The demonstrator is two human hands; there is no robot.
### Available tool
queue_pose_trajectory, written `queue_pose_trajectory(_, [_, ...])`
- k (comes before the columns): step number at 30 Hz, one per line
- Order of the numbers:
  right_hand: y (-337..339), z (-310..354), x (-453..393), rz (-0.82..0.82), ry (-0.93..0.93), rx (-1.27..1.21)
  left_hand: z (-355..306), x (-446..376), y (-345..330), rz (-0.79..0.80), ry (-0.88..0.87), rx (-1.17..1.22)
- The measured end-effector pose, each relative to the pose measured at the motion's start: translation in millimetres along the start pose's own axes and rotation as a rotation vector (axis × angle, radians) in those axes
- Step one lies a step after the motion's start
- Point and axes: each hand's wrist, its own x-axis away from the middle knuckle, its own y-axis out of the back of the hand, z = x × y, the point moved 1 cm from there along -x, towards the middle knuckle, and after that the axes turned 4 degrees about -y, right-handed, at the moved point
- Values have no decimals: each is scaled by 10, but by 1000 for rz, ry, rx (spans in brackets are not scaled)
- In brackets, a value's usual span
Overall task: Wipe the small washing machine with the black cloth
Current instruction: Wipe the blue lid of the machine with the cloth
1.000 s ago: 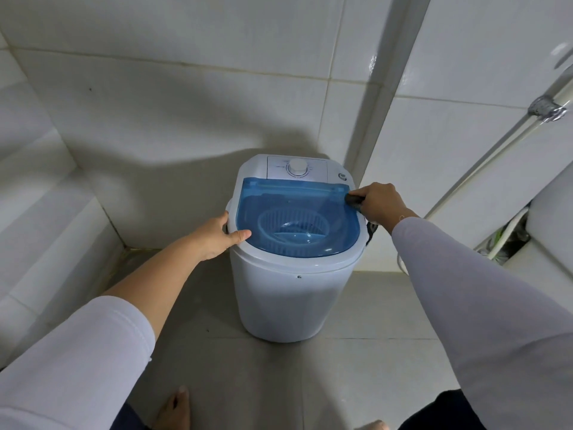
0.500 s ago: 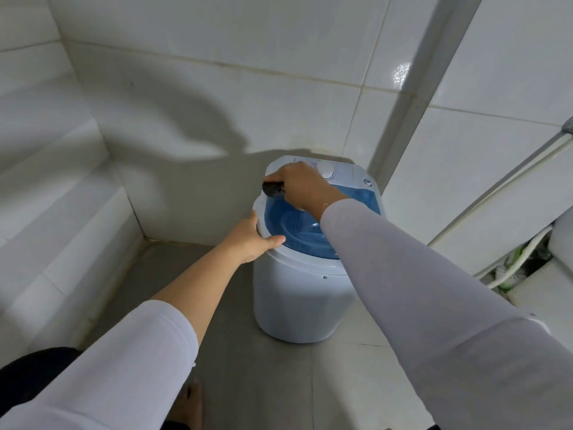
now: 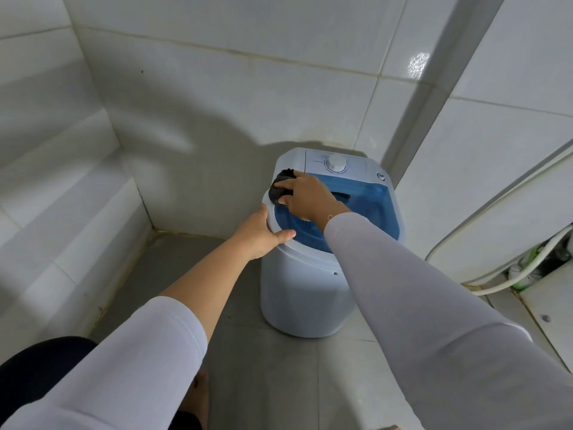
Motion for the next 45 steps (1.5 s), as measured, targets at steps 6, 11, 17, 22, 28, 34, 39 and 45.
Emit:
queue_pose_trajectory(6, [-43,-85,37,-58,-25,48,-32,32,-7,-8,0,-29])
queue_pose_trajectory(11, [-24,-243,88,-92,-88,76,-19,33,-2,7,4,1])
queue_pose_trajectory(17, [67,-476,180,-115,-136,80,-22,40,9,19,3,23])
queue_pose_trajectory(22, [141,-701,283,-145,-197,41,-50,52,4,12,7,-4])
queue_pose_trajectory(28, [208,-1060,479,-180,-282,-26,-55,67,9,18,14,-16])
queue_pose_trajectory(34, [262,-1348,684,-200,-354,4,-88,75,-6,5,16,-40])
queue_pose_trajectory(39, [341,-1457,784,-184,-435,31,-87,73,-1,7,29,-15])
queue_pose_trajectory(45, [638,-1068,600,-269,-291,-30,-86,35,-23,-7,61,39])
